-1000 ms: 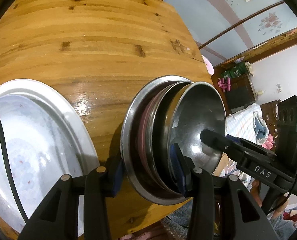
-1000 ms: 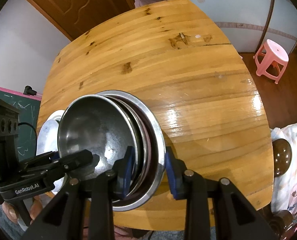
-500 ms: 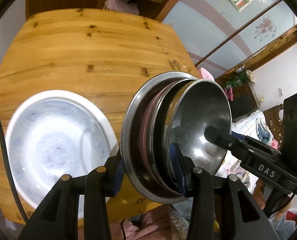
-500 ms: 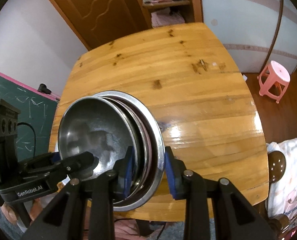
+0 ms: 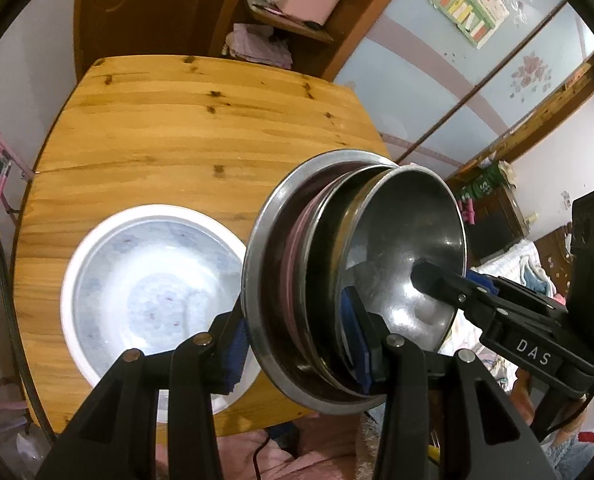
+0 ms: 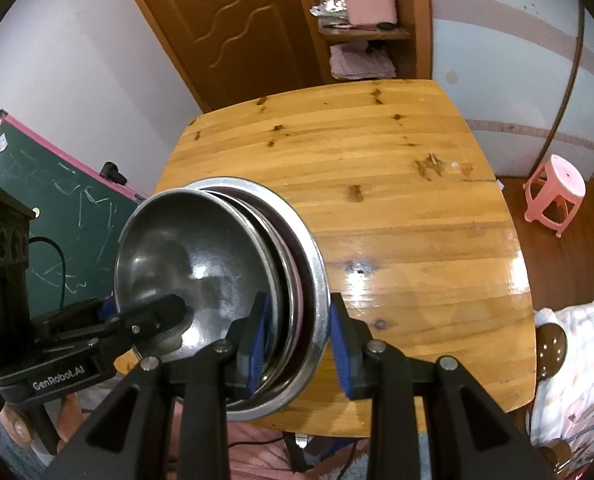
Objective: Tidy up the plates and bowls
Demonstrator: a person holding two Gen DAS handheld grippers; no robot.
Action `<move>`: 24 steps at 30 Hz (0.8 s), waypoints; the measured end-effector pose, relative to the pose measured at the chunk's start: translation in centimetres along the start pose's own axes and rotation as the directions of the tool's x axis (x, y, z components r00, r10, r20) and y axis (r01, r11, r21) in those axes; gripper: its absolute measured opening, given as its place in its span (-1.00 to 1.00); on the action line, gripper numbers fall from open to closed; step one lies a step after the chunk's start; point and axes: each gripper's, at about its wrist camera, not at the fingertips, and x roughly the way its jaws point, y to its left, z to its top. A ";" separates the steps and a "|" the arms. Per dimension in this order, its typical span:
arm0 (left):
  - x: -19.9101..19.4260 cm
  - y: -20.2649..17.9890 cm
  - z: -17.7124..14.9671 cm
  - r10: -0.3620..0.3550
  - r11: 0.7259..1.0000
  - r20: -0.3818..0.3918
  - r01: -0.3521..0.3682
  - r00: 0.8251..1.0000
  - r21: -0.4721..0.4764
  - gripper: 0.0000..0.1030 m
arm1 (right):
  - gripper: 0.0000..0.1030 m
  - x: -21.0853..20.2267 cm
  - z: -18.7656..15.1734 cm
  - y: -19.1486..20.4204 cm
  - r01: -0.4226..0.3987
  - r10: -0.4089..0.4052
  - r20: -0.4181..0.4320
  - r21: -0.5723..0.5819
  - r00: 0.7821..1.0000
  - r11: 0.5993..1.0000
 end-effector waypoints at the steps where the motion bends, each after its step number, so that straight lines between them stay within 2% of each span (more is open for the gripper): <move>1: -0.2 0.4 0.1 0.003 1.000 0.007 -0.003 1.000 -0.007 -0.20 | -0.44 0.0 0.2 0.4 -0.003 0.003 0.001 -0.008 1.000 1.000; 5: -1.4 2.5 0.2 0.029 0.998 0.030 -0.027 0.999 -0.048 -0.20 | -0.44 0.8 1.0 2.0 -0.023 0.023 -0.003 -0.027 1.000 0.999; 10: -1.4 6.1 -0.1 0.062 0.991 0.016 -0.060 0.998 -0.119 -0.20 | -0.44 3.8 1.8 4.6 -0.055 0.052 -0.057 -0.056 0.997 0.997; 16: 0.8 10.8 -1.4 0.099 0.975 -0.056 -0.108 0.994 -0.196 -0.20 | -0.45 8.4 1.1 7.2 -0.071 0.057 -0.155 -0.088 0.986 0.994; 20: 2.8 13.0 -2.3 0.101 0.965 -0.105 -0.123 0.989 -0.230 -0.20 | -0.45 11.5 0.2 7.8 -0.073 0.050 -0.233 -0.088 0.971 0.993; 24: 3.9 13.9 -2.5 0.101 0.962 -0.124 -0.128 0.987 -0.240 -0.20 | -0.44 13.1 -0.4 8.0 -0.062 0.034 -0.267 -0.095 0.963 0.994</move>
